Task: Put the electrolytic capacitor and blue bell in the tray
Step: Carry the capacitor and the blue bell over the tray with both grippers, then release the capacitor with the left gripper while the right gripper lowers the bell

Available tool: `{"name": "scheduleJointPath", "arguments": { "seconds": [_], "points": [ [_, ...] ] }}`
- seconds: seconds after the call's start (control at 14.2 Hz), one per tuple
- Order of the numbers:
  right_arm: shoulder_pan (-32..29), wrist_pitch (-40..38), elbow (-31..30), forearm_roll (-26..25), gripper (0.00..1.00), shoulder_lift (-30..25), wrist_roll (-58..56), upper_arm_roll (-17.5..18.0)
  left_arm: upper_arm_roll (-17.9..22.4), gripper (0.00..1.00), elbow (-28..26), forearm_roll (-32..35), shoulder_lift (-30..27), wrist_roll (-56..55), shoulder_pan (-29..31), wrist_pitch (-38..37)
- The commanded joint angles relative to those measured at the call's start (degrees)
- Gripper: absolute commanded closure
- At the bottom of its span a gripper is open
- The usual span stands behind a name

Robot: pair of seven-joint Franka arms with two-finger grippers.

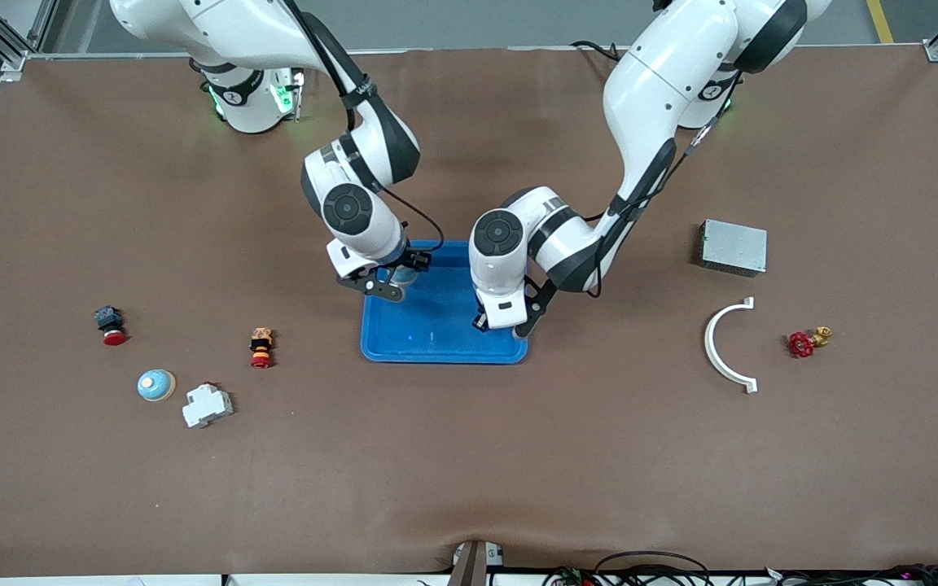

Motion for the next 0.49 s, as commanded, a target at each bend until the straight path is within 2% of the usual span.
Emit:
{"name": "scheduleJointPath", "arguments": {
  "seconds": [0.0, 0.21, 0.42],
  "points": [
    [0.6, 0.9, 0.5, 1.0, 0.85, 1.6, 0.4, -0.6, 0.3, 0.0, 2.1, -0.5, -0.4, 2.3, -0.1, -0.3],
    [0.6, 2.0, 0.8, 1.0, 0.85, 2.7, 0.4, -0.6, 0.8, 0.0, 3.5, -0.2, -5.5, 10.7, 1.8, -5.2],
    [0.2, 2.1, 1.7, 1.1, 0.85, 3.8, 0.4, -0.6, 0.3, 0.0, 4.3, -0.6, -12.1, 24.4, 8.2, -10.7]
  ]
}}
